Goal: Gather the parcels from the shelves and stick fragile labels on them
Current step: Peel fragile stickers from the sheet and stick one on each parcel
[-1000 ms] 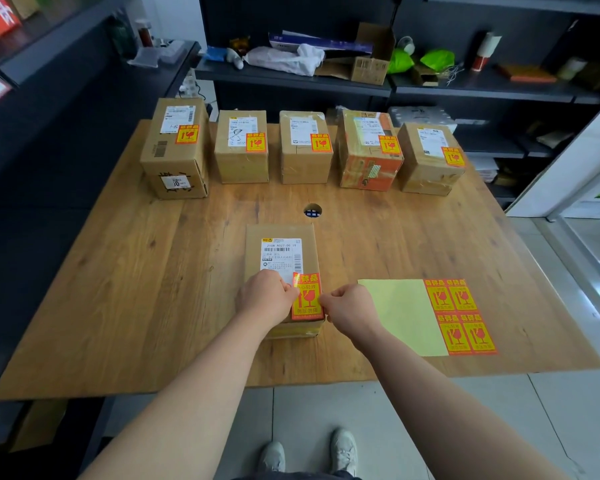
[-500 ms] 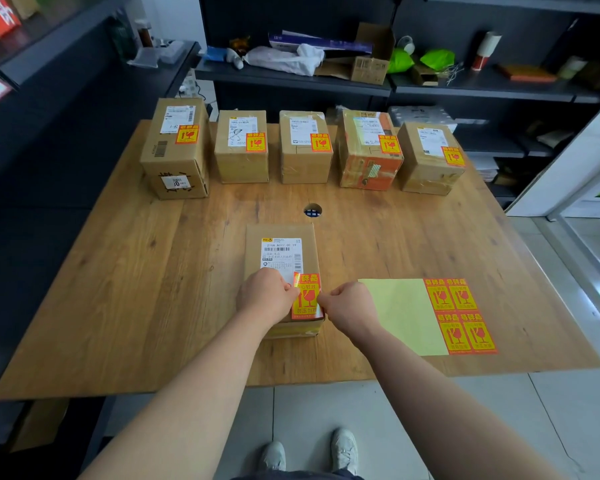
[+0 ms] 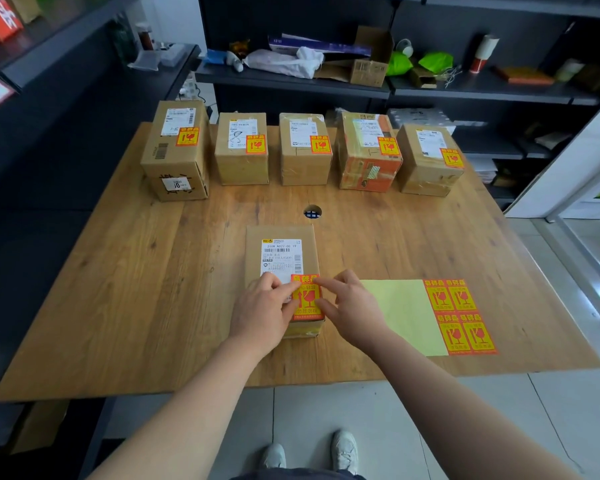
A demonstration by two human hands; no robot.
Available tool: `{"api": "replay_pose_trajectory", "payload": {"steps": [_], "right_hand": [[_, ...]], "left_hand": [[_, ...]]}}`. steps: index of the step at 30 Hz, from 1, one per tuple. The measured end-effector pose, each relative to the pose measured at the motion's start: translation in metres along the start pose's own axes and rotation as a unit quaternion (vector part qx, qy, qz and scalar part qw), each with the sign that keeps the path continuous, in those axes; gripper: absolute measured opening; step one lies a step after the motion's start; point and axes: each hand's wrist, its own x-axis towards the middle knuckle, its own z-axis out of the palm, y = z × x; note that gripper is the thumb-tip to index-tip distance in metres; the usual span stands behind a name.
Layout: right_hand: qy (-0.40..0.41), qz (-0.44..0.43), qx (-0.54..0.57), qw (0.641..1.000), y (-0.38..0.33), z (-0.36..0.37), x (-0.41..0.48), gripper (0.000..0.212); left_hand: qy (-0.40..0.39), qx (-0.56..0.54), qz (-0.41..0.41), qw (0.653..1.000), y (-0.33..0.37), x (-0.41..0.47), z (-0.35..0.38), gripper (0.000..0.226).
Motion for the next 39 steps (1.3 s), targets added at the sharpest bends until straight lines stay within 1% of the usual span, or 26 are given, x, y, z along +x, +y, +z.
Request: {"api": "replay_pose_trajectory", "payload": {"steps": [3,8,11,14,16,19,22,24,27,29,31,32,34,36,39], "right_hand": [[-0.020,-0.044,-0.077,0.996,0.006,0.004,-0.003,0.048],[-0.056,-0.061,-0.156,0.984,0.015,0.006,-0.002,0.054],[-0.058,-0.059,-0.173,0.981,0.016,0.008,-0.003,0.056],[-0.064,-0.038,-0.169,0.983,0.019,0.010,-0.004,0.057],[-0.059,-0.034,-0.170,0.983,0.018,0.012,-0.004,0.056],[-0.050,-0.053,-0.166,0.983,0.011,0.016,-0.007,0.055],[-0.059,-0.034,-0.152,0.986,0.011,0.019,-0.012,0.056],[-0.048,-0.022,-0.148,0.988,0.012,0.018,-0.015,0.056],[-0.049,-0.039,-0.137,0.989,0.008,0.019,-0.018,0.056],[-0.054,-0.035,-0.129,0.990,0.008,0.020,-0.019,0.055],[-0.039,-0.024,-0.117,0.992,0.009,0.017,-0.017,0.053],[-0.027,-0.011,-0.094,0.995,0.008,0.015,-0.015,0.052],[-0.004,0.040,-0.015,0.999,0.006,0.014,-0.008,0.050],[-0.005,0.091,0.055,0.994,0.001,0.014,-0.002,0.046],[-0.013,0.081,0.100,0.992,-0.003,0.014,0.005,0.030]], "left_hand": [[-0.004,0.070,0.020,0.997,-0.006,-0.002,0.005,0.047],[-0.032,0.168,0.019,0.985,-0.010,0.003,0.005,0.054],[-0.050,0.177,-0.006,0.983,-0.013,0.001,0.005,0.057],[-0.059,0.172,-0.027,0.983,-0.017,-0.003,0.003,0.058],[-0.069,0.165,-0.031,0.983,-0.017,-0.004,0.001,0.060],[-0.073,0.156,-0.019,0.985,-0.014,-0.005,0.001,0.060],[-0.082,0.156,-0.006,0.984,-0.016,-0.006,0.003,0.059],[-0.082,0.151,-0.006,0.985,-0.018,-0.005,0.003,0.058],[-0.078,0.140,-0.005,0.987,-0.018,-0.005,0.003,0.055],[-0.080,0.145,0.005,0.986,-0.019,-0.005,0.002,0.054],[-0.073,0.144,0.001,0.987,-0.024,-0.006,-0.001,0.054],[-0.067,0.137,-0.020,0.988,-0.027,-0.007,-0.004,0.057],[-0.059,0.111,-0.088,0.988,-0.032,-0.009,-0.007,0.068],[-0.071,0.071,-0.148,0.984,-0.034,-0.009,-0.010,0.074],[-0.079,-0.032,-0.167,0.982,-0.032,-0.004,-0.014,0.054]]}}
